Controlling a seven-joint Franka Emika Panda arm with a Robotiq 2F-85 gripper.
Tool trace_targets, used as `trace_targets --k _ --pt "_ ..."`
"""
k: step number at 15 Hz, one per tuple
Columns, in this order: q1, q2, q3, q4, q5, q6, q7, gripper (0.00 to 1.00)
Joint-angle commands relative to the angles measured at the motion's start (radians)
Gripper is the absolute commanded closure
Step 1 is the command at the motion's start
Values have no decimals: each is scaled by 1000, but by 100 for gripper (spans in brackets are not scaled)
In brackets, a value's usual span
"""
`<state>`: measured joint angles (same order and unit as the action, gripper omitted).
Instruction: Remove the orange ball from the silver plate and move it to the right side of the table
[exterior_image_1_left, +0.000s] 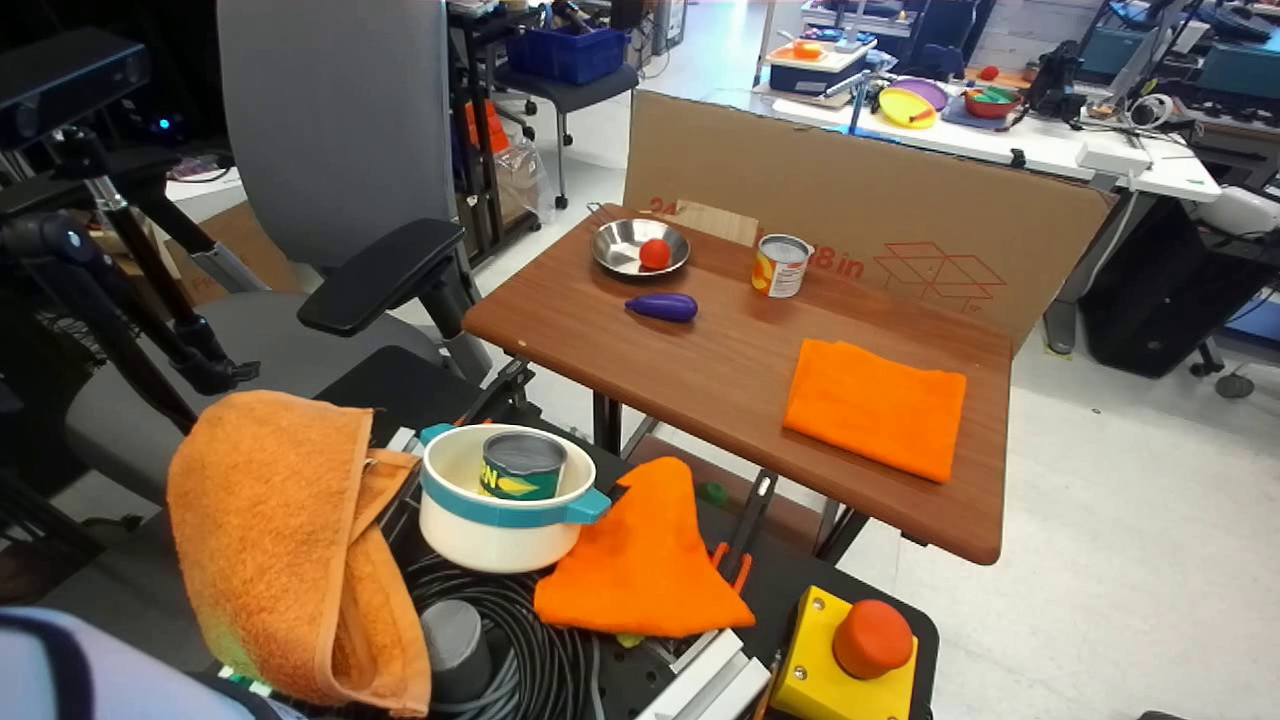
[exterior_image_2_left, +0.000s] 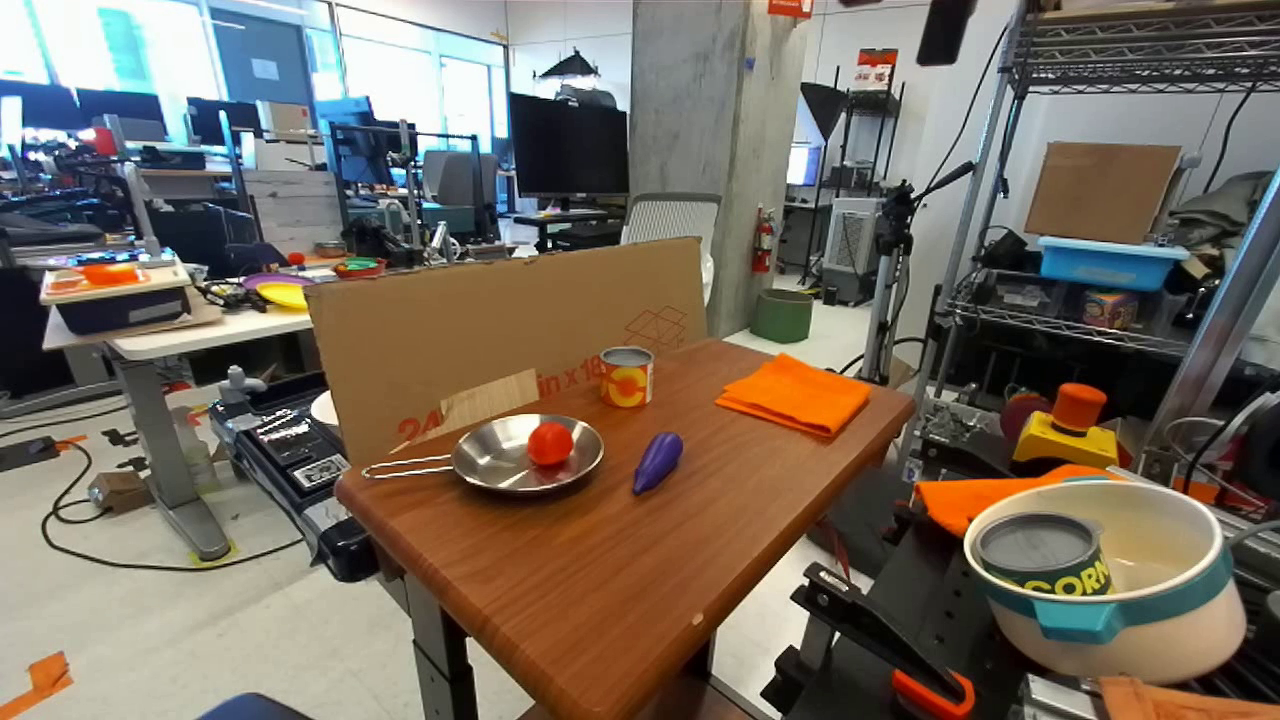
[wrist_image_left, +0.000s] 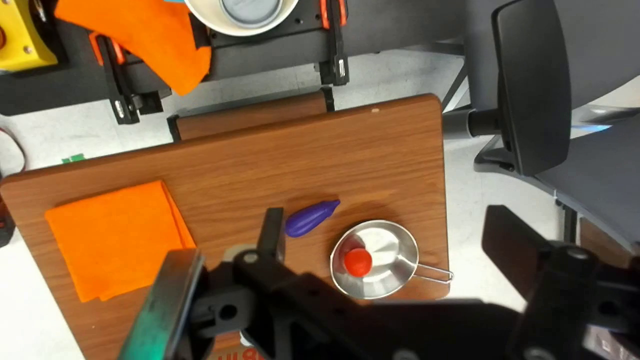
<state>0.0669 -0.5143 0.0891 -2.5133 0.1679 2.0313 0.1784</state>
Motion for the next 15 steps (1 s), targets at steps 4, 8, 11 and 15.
trace_targets --k 4,8,11,15 --pt "-19 389 61 229 -118 177 130 0" --pt "7 622 49 394 -129 248 170 0" --pt "34 763 32 513 -151 256 211 0" --pt "85 916 -5 639 -207 250 249 0"
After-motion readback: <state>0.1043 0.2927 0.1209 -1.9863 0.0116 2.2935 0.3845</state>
